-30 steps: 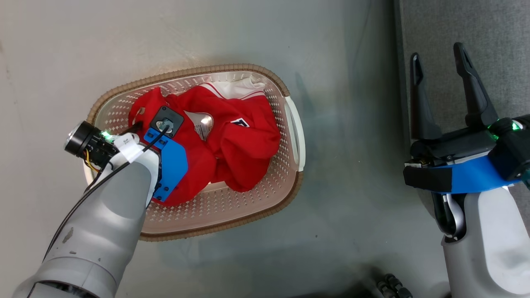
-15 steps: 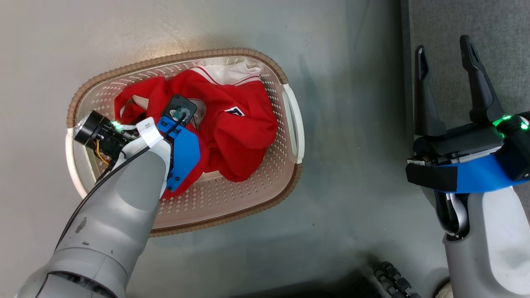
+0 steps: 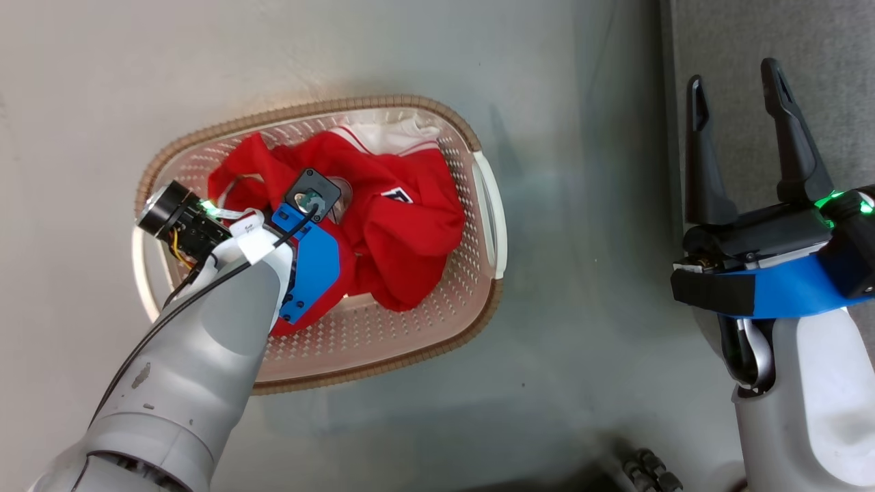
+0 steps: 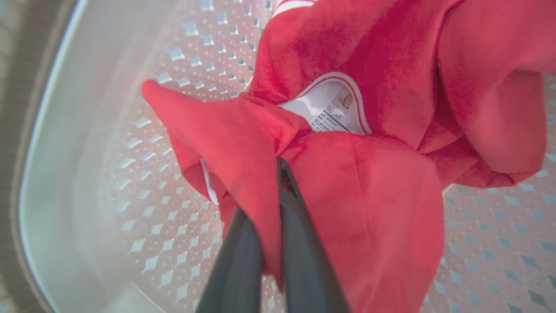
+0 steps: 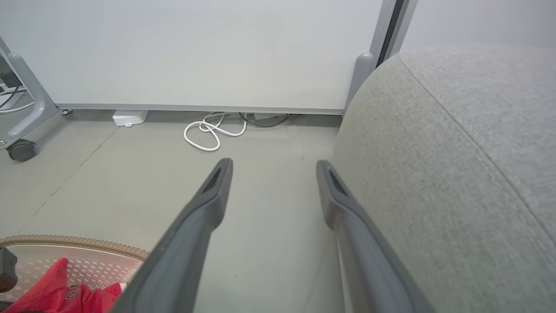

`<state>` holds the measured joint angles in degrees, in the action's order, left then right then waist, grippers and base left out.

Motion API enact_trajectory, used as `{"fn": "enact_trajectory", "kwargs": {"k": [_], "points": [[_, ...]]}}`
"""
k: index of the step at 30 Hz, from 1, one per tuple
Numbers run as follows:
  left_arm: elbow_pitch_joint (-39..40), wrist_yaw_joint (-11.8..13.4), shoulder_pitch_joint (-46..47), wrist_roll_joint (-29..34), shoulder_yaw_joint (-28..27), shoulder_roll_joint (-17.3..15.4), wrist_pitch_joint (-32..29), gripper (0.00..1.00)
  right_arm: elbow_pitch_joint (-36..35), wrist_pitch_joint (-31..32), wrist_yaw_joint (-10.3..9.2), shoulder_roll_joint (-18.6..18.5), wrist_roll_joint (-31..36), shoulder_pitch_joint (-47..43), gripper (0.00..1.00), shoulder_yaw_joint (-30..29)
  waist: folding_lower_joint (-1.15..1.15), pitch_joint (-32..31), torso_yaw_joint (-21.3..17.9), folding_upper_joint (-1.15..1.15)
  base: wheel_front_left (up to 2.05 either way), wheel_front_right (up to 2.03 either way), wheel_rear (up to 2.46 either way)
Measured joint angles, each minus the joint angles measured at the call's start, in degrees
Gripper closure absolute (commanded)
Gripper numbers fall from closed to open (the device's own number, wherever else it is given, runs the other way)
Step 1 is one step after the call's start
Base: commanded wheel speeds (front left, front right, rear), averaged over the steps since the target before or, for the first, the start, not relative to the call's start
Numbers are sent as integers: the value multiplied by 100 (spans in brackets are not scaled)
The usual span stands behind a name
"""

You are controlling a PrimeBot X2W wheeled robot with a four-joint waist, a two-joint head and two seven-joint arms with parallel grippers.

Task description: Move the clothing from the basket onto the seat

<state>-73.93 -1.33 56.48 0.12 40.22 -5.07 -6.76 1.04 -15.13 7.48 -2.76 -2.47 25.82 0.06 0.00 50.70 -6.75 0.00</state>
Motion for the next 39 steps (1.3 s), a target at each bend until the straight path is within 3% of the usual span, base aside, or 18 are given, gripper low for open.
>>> {"fn": "enact_trajectory", "kwargs": {"k": [14,19,25,39], "points": [[3,-216,-501,-655,-278,158,1412,100,339,0,0,0,83,-225,0,55,-1,-1172,240,0,0,0,0],[3,-461,-867,-953,-436,-33,1956,100,487,0,0,0,85,-500,0,60,-1,-1744,334,0,0,0,0],[241,-527,-1269,-1206,-573,-94,2158,100,617,0,0,0,76,-816,0,40,-2,-2451,440,0,0,0,0],[2497,-452,-2245,-1410,-1029,-160,2175,100,756,0,0,0,-24,-1337,0,101,-1,-3795,634,0,0,0,0]]}}
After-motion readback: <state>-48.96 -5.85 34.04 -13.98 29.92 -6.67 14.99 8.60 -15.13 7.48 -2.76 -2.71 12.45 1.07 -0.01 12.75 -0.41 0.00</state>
